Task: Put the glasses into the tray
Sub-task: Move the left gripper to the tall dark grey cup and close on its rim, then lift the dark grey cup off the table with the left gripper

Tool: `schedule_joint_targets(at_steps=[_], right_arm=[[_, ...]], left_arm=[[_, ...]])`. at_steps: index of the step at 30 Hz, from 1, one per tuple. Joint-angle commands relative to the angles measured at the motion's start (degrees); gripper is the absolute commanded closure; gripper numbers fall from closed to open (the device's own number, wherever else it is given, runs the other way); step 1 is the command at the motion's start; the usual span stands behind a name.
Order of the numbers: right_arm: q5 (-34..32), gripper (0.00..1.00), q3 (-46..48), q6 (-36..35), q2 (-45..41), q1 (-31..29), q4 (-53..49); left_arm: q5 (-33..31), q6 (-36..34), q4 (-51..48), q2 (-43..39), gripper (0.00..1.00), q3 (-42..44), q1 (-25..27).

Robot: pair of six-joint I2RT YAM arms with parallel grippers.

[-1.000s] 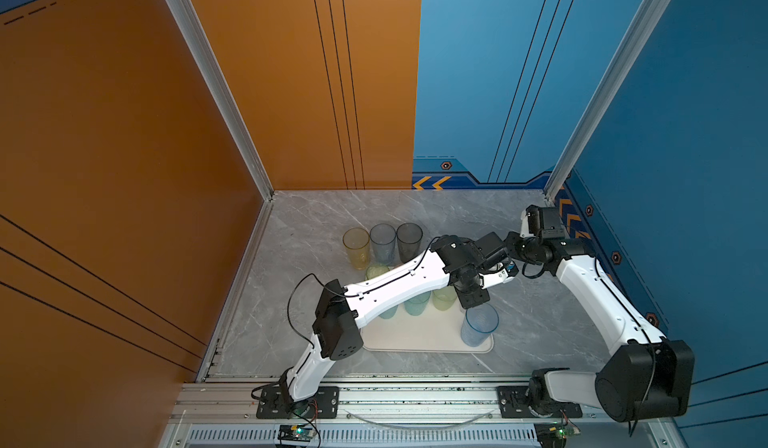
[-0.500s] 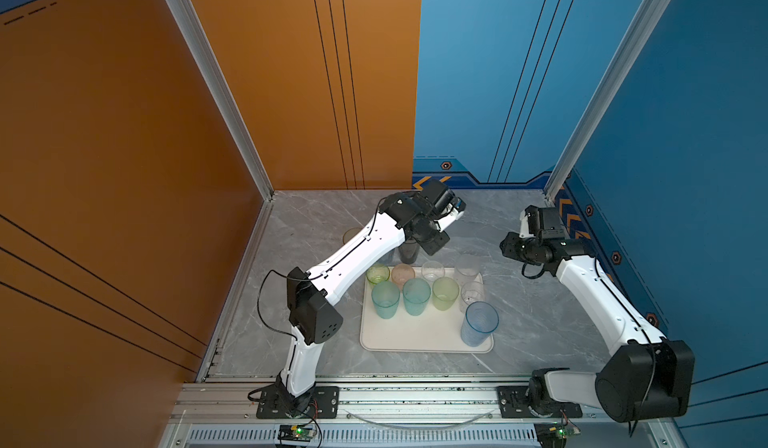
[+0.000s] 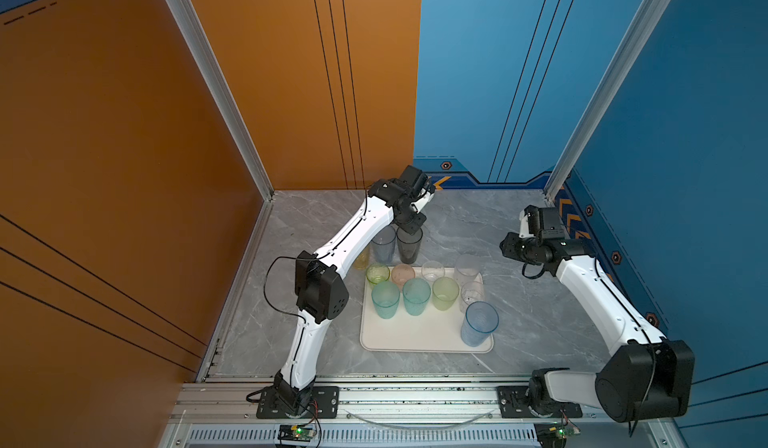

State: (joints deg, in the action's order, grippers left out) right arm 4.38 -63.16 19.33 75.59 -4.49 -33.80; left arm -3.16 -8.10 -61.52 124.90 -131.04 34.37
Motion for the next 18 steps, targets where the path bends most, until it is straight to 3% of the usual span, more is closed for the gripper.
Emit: schedule_joint_targets(at_steps=[1,18], right_arm=[[0.5,0.6,-0.9,-0.5,-0.1,0.1,0.3],[0.3,0.6,-0.8,-0.3,0.2,-0.3,0.5]], left_arm=[[0.1,0.0,-0.8,0.9,0.78,-2.0,-1.4],[-1.4,-1.1,-0.8,4.3,0.77,-2.2,-3.1]])
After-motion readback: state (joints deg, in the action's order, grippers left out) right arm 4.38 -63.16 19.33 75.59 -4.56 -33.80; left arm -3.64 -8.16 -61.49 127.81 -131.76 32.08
